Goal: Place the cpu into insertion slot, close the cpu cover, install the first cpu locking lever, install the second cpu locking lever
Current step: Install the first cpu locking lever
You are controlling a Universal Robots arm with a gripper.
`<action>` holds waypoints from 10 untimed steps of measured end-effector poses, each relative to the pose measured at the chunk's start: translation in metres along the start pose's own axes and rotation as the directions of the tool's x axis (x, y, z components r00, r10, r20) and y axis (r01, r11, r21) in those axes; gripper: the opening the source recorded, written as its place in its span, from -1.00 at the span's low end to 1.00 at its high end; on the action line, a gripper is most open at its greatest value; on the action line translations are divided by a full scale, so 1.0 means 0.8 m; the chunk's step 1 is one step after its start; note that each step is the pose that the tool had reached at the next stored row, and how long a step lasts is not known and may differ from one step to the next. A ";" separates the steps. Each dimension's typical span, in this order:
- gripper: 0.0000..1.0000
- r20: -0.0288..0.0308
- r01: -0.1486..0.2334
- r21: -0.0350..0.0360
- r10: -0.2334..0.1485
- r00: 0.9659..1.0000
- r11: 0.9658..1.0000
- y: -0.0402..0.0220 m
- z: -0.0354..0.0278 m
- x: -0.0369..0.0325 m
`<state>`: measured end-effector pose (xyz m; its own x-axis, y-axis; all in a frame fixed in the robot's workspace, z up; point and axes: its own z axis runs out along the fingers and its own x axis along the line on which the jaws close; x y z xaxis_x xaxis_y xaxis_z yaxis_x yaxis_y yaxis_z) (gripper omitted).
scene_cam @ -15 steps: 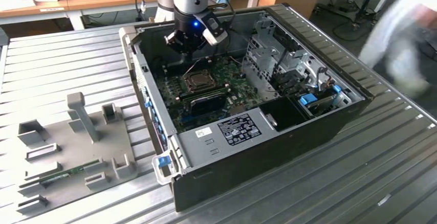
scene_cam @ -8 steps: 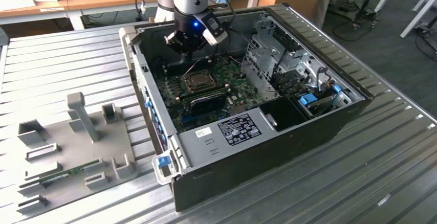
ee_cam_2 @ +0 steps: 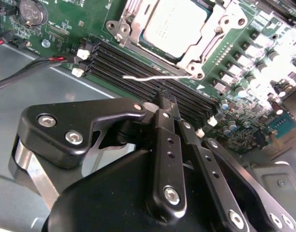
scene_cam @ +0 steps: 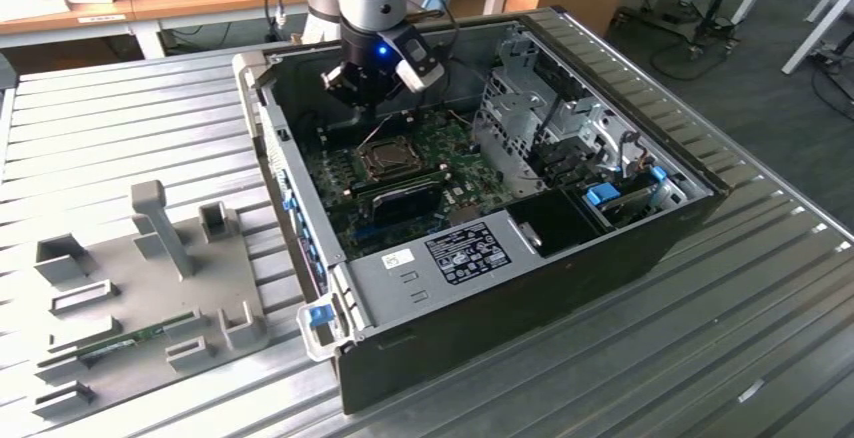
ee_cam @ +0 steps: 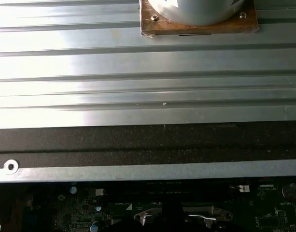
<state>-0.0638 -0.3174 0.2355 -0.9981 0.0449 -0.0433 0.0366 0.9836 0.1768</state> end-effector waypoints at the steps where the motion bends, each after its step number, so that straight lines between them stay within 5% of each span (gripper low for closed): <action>1: -0.79 0.000 0.000 0.000 0.000 1.000 1.000 -0.0003 0.0014 0.0000; 10: -0.79 0.000 0.000 -0.003 0.000 1.000 1.000 -0.0013 0.0076 -0.0019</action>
<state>-0.0619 -0.3174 0.2294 -0.9981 0.0451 -0.0430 0.0367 0.9830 0.1801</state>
